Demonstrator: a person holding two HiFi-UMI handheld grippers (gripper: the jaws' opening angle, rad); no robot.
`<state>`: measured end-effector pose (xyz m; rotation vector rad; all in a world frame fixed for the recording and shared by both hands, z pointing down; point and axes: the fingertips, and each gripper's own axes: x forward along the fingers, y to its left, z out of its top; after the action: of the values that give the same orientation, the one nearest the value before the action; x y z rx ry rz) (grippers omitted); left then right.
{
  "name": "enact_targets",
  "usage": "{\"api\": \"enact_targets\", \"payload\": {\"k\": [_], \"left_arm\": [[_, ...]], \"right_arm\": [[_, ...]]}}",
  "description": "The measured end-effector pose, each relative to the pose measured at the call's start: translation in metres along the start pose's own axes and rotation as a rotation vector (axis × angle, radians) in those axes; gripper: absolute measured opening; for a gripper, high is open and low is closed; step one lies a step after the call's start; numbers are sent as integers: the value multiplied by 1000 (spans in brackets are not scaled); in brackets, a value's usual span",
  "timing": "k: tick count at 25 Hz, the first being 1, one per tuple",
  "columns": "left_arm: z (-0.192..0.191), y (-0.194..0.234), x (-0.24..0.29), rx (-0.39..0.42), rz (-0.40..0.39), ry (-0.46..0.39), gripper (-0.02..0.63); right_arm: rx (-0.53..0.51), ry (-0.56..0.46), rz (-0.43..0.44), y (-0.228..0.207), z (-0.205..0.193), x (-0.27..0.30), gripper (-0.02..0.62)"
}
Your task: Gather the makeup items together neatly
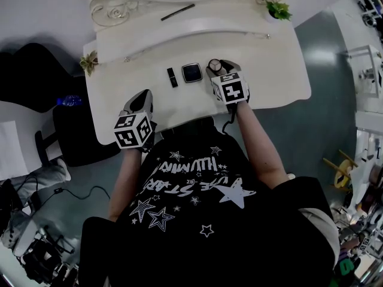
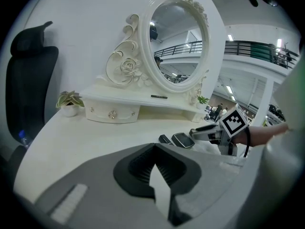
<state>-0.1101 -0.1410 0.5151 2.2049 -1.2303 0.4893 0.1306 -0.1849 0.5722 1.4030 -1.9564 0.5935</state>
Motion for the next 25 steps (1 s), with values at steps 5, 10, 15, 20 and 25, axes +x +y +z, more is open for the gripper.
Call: {"api": "enact_targets", "payload": {"k": [5, 10, 15, 20, 25], "left_arm": [[0, 5, -4, 1, 2, 2, 2], [0, 8, -6, 5, 1, 5, 2], [-2, 8, -6, 10, -3, 10, 2], [-3, 8, -5, 9, -7, 16, 2], [-3, 7, -3, 9, -13, 19, 2]], "right_arm": [[-11, 10, 11, 7, -3, 3, 249], [-18, 19, 19, 11, -7, 6, 249], [-21, 28, 14, 10, -10, 6, 249], [8, 27, 17, 9, -10, 8, 250], [26, 38, 5, 6, -11, 7, 255]]}}
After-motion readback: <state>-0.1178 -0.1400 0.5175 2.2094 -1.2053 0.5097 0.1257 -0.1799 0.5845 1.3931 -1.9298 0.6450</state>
